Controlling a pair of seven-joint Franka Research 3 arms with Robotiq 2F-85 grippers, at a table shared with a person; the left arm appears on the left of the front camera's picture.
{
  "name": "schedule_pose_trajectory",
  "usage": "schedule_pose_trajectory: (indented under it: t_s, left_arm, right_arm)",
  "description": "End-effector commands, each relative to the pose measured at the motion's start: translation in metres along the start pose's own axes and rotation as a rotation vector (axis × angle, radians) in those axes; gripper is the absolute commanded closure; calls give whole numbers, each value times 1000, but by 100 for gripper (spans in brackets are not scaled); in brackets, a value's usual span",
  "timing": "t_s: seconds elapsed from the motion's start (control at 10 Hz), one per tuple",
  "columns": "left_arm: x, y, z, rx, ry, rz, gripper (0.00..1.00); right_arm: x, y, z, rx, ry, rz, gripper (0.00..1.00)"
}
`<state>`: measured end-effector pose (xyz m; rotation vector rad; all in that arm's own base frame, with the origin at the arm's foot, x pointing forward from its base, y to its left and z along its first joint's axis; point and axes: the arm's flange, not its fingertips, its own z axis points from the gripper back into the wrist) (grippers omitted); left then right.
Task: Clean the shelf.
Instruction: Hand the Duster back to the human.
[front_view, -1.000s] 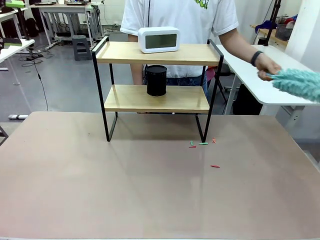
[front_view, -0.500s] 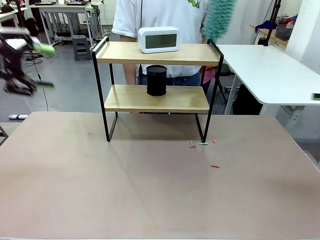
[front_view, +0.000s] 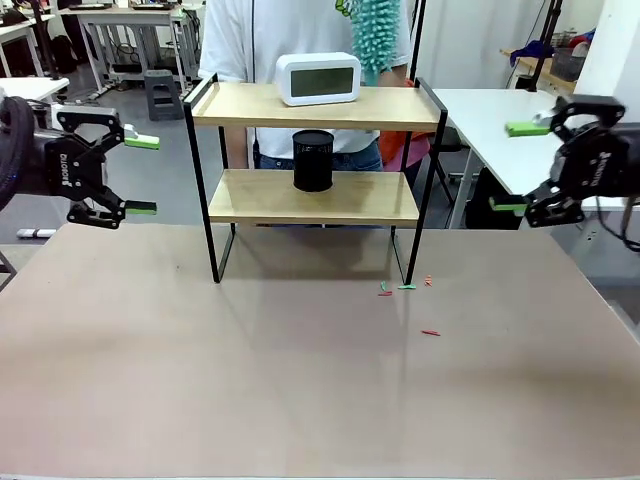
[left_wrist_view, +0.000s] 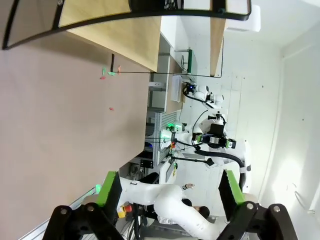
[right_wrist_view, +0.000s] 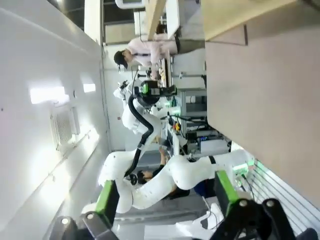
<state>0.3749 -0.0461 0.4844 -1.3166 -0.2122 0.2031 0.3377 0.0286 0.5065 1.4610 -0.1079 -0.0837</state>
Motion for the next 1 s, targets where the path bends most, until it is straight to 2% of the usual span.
schedule_pose_trajectory:
  t_s: [0.0,0.9]
  left_arm:
    - [-2,-4,9,8,4,-13,0]
    - [-2,-4,9,8,4,-13,0]
  right_arm:
    - [-6,11,31,9,-61,31,0]
    - [-6,11,31,9,-61,31,0]
